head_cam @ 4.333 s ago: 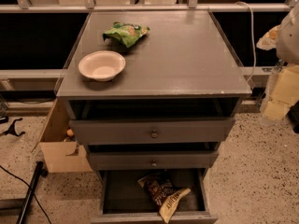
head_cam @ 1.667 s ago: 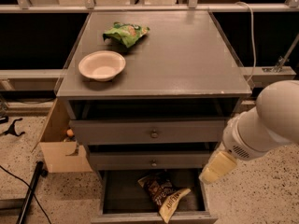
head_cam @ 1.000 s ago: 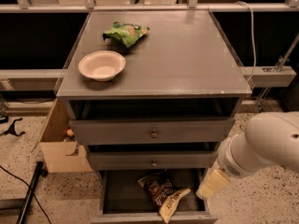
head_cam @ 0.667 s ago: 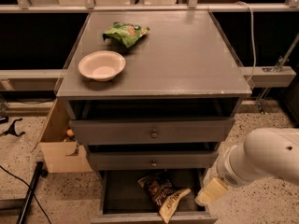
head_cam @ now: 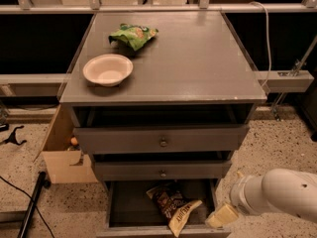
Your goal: Pick brown chip bag from bottom drawer and place on counter
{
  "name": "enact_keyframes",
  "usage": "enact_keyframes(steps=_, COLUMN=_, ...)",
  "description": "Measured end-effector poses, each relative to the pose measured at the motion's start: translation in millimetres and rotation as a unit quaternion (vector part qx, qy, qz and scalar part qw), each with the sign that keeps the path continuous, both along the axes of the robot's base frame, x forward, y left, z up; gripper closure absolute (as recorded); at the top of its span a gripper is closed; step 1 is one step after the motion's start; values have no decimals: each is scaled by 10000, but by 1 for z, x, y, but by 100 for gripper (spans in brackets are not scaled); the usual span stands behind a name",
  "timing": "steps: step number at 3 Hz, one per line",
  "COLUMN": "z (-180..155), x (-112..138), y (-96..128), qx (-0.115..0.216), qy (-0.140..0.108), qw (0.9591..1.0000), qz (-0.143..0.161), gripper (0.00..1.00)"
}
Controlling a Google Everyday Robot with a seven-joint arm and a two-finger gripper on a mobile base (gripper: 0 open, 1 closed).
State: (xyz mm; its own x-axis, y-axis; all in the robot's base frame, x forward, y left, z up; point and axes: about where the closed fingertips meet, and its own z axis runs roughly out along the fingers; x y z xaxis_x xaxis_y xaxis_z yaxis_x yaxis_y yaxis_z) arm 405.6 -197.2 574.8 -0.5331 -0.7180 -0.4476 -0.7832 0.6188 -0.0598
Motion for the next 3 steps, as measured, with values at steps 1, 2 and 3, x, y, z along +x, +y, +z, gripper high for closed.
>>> enact_keyframes(steps=1, z=3, x=-1, y=1, qx=-23, qy=16, qw=10000, qz=13, gripper=0)
enact_keyframes(steps=2, z=-6, x=2, y=-1, qx=-183, qy=-78, qw=9998, qz=23, gripper=0)
enact_keyframes(steps=3, z=-29, x=9, y=1, qx=-188, qy=-133, qw=9997, qz=35, gripper=0)
